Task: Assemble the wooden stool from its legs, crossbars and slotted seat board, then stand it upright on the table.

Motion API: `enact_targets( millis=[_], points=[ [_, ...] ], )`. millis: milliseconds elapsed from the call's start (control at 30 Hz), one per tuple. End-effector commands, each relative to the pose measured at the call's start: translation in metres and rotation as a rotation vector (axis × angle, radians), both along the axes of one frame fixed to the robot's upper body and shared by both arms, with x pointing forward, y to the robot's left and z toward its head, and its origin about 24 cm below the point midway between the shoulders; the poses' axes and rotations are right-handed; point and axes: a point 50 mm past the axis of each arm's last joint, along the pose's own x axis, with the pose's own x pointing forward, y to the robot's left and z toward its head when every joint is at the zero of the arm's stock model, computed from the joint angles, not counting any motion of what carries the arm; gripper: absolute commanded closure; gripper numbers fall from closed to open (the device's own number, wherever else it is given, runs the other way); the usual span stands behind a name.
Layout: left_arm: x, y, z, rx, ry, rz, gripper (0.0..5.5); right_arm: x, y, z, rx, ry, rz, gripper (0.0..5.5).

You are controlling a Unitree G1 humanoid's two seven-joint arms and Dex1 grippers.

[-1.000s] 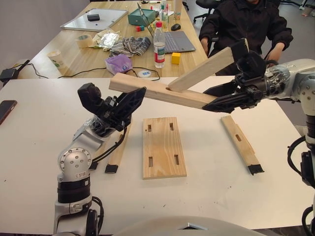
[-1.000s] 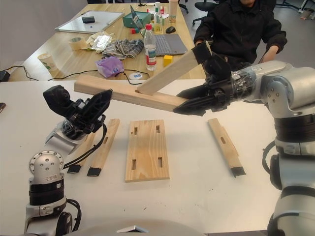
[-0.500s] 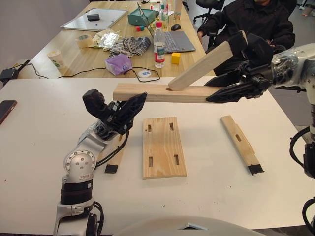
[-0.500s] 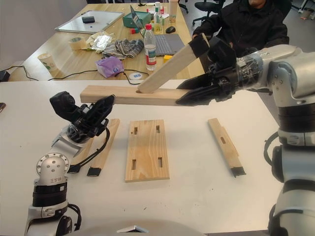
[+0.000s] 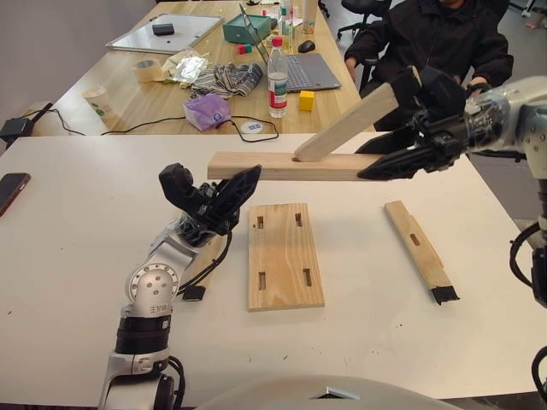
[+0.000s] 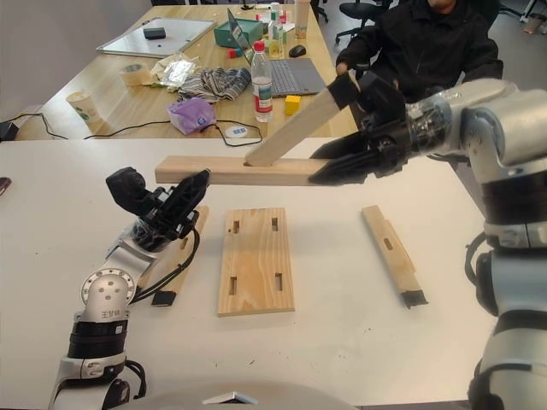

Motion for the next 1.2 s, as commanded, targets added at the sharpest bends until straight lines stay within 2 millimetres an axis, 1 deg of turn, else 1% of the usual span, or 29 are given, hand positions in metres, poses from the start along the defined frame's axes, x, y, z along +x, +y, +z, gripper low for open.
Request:
enact_targets(
  millis=[33, 133, 167, 300, 367, 467, 600, 767, 933, 967, 1033, 1100, 1200],
  points=[
    [0.015, 0.011, -0.021, 0.246, 0.130, 0.130, 3.45, -0.012, 0.014, 0.010, 0.064, -0.073, 0.077, 3.46],
    [0.023, 0.012, -0.024, 0.279, 0.160, 0.162, 3.45, -0.011, 0.013, 0.005, 0.074, -0.078, 0.043, 3.46],
    [0.025, 0.013, -0.024, 0.277, 0.167, 0.165, 3.07, -0.011, 0.013, 0.002, 0.077, -0.076, 0.033, 3.46],
    [0.027, 0.015, -0.022, 0.268, 0.170, 0.164, 2.38, -0.015, 0.014, -0.006, 0.073, -0.076, 0.018, 3.48],
    [0.030, 0.018, -0.019, 0.277, 0.164, 0.197, 2.14, -0.015, 0.013, -0.009, 0.067, -0.084, 0.002, 3.48],
    [0.031, 0.027, -0.022, 0.323, 0.169, 0.233, 2.14, -0.012, 0.010, -0.019, 0.049, -0.102, -0.060, 3.48],
    [0.026, 0.039, -0.032, 0.410, 0.202, 0.275, 2.14, -0.007, 0.006, -0.030, 0.078, -0.100, -0.167, 3.48],
    [0.022, 0.042, -0.044, 0.455, 0.245, 0.309, 2.14, -0.012, 0.005, -0.039, 0.115, -0.074, -0.214, 3.48],
    [0.022, 0.047, -0.052, 0.492, 0.290, 0.369, 2.14, -0.015, 0.003, -0.043, 0.108, -0.072, -0.248, 3.48],
    [0.023, 0.050, -0.054, 0.500, 0.307, 0.401, 2.14, -0.016, 0.002, -0.047, 0.093, -0.079, -0.272, 3.48],
    [0.022, 0.063, -0.056, 0.499, 0.341, 0.493, 2.14, -0.019, -0.001, -0.062, 0.068, -0.086, -0.339, 3.48],
    [0.019, 0.071, -0.055, 0.492, 0.356, 0.548, 2.14, -0.022, -0.005, -0.082, 0.050, -0.085, -0.436, 3.48],
    [0.014, 0.076, -0.050, 0.495, 0.356, 0.589, 2.14, -0.028, -0.012, -0.116, 0.015, -0.078, -0.597, 3.48]
  ],
)
